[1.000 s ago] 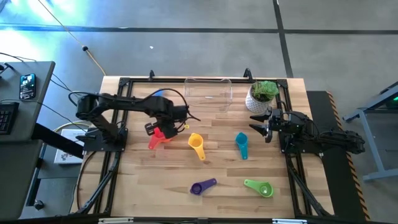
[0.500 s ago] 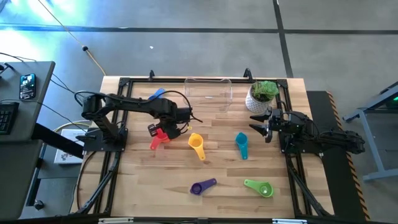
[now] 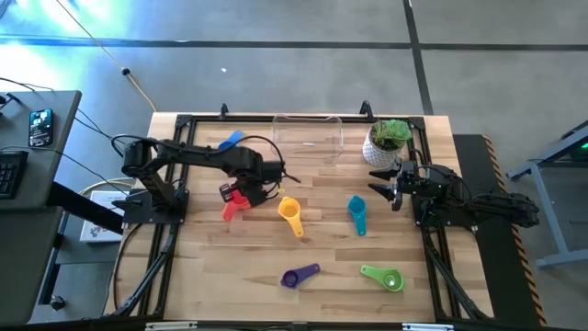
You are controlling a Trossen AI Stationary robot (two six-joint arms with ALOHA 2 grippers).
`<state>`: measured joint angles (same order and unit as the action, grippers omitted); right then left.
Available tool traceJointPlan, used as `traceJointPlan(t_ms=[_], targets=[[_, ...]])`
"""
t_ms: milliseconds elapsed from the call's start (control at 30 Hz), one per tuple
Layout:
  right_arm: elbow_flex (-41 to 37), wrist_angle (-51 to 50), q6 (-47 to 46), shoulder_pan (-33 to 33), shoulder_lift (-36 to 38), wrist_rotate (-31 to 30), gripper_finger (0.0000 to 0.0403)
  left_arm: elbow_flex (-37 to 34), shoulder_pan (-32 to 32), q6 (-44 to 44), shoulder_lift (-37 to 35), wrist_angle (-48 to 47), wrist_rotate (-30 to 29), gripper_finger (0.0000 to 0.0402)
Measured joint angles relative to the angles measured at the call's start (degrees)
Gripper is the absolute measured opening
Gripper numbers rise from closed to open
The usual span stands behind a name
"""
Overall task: Nest measuring cups in basket
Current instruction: Stack the red measuring cup on the top of the orange measuring cup
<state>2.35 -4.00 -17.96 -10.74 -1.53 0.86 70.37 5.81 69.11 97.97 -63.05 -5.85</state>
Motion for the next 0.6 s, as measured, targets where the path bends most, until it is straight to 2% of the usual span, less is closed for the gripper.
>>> traceJointPlan(t_ms=[500,600], targets=[[0.0,0.0,0.0,0.0,0.0,0.0,0.0222,0.0,-0.4,0.1,0.0,0.1,-0.9,0.0044],[0.0,0.0,0.0,0.0,0.0,0.0,0.0222,0.0,-0.5,-1.3,0.0,0.1,-3.3,0.0042]])
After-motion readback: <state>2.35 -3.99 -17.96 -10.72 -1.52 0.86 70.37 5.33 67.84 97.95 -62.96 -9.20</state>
